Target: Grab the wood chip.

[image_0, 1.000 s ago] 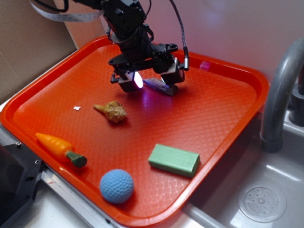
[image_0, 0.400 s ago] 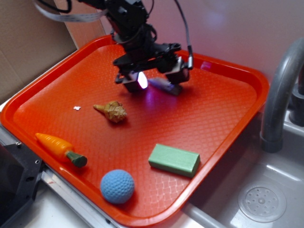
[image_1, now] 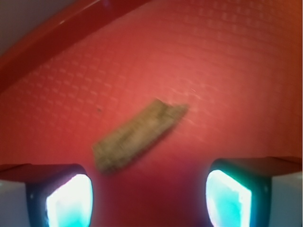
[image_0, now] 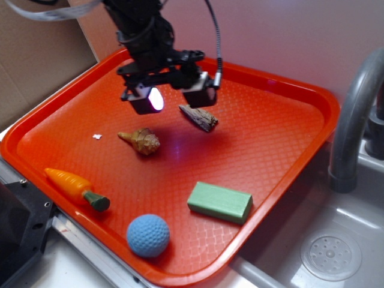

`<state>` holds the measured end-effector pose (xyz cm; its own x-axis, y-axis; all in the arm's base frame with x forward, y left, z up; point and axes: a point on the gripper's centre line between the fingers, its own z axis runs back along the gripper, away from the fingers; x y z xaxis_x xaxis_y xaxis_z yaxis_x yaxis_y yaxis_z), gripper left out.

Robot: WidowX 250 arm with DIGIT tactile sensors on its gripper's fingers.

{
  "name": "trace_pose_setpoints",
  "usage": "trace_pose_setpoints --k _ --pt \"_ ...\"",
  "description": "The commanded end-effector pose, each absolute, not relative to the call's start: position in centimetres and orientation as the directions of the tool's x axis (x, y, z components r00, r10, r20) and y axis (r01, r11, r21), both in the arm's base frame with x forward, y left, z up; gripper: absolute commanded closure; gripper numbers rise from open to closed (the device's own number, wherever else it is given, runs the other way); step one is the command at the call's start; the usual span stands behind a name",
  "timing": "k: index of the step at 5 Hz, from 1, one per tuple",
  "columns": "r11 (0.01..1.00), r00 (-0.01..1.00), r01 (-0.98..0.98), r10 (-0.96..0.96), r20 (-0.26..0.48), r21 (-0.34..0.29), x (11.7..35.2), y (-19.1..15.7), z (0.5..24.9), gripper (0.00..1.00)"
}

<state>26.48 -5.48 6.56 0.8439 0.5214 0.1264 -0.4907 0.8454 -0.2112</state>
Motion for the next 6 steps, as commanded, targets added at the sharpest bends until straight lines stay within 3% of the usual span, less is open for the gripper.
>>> trace_pose_setpoints --k 1,4,6 --pt "0.788 0.771 -0.560 0.609 0.185 -0.256 28.7 -6.0 6.1 0.00" --pt "0.780 0.768 -0.598 0.623 0.146 -0.184 30.6 -6.9 3.1 0.00" --pt "0.781 0.782 -0.614 0.622 0.052 -0.113 30.3 -6.1 1.5 0.00"
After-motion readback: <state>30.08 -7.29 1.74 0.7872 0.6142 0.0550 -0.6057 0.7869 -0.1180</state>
